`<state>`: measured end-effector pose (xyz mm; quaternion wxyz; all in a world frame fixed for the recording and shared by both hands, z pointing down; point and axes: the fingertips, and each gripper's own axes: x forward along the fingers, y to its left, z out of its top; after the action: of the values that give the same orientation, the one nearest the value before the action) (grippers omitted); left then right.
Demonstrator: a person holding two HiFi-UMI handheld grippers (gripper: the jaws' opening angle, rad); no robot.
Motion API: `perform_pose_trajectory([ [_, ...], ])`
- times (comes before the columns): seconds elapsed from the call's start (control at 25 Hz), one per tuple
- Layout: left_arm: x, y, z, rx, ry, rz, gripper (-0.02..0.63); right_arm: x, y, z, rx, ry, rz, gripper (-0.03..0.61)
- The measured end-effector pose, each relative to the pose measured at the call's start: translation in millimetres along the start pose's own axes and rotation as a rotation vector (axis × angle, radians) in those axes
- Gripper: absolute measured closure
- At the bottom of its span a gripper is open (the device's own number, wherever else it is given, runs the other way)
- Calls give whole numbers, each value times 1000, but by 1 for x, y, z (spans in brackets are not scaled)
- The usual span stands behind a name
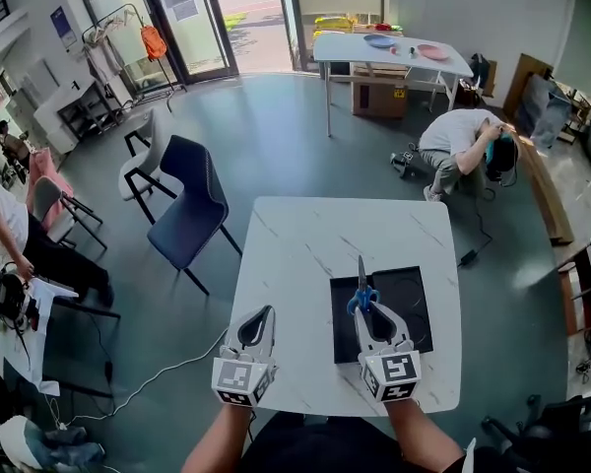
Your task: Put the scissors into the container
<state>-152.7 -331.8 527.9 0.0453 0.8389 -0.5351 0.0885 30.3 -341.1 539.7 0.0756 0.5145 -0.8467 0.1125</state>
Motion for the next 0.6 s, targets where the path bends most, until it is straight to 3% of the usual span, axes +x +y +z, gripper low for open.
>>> perform_pose_trajectory([
  [0.6,11,14,-33,-22,57,-111,604,24,-8,-50,36,183,-133,500],
])
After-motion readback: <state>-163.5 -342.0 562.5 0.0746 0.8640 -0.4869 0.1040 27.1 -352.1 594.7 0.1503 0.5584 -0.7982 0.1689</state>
